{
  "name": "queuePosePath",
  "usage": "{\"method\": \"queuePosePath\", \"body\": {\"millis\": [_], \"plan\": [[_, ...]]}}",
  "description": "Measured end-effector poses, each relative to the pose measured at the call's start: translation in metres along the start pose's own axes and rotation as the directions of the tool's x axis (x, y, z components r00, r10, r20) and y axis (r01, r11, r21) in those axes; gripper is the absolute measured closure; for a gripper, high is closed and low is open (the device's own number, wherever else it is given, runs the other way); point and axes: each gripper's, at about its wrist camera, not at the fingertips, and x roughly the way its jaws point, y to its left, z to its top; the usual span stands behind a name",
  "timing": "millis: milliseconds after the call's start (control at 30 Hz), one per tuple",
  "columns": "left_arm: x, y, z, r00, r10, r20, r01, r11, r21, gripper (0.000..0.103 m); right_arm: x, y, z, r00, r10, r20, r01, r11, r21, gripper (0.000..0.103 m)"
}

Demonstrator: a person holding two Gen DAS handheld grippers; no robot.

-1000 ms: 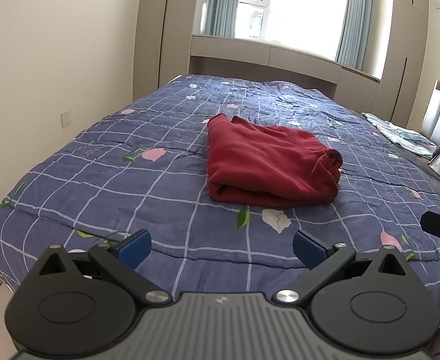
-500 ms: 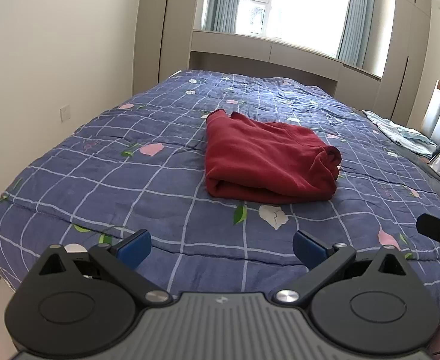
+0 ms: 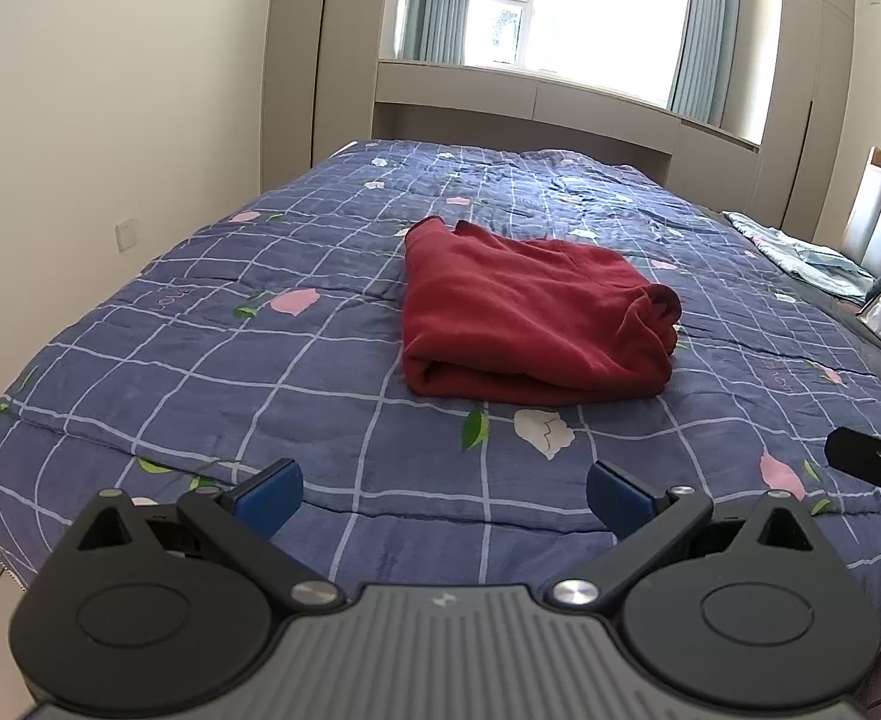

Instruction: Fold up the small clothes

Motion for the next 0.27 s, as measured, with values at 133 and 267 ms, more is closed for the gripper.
{"method": "queuePosePath", "body": {"millis": [133,267], "plan": [[0.0032,-0.0006,0.0002,1.0,0.0,-0.002,0.0,1.0,0.007,0.0,0.0041,-0.0012,-0.0003,1.0,-0.001,-0.012,0.001,1.0,0.003,0.001],[0.0063,-0.0011,0.001,1.0,0.002,-0.012,-0.002,1.0,0.008,0.0,0.0088,-0.0021,-0.0002,1.0,0.0,-0.023,0.001,1.0,0.007,0.001]]}}
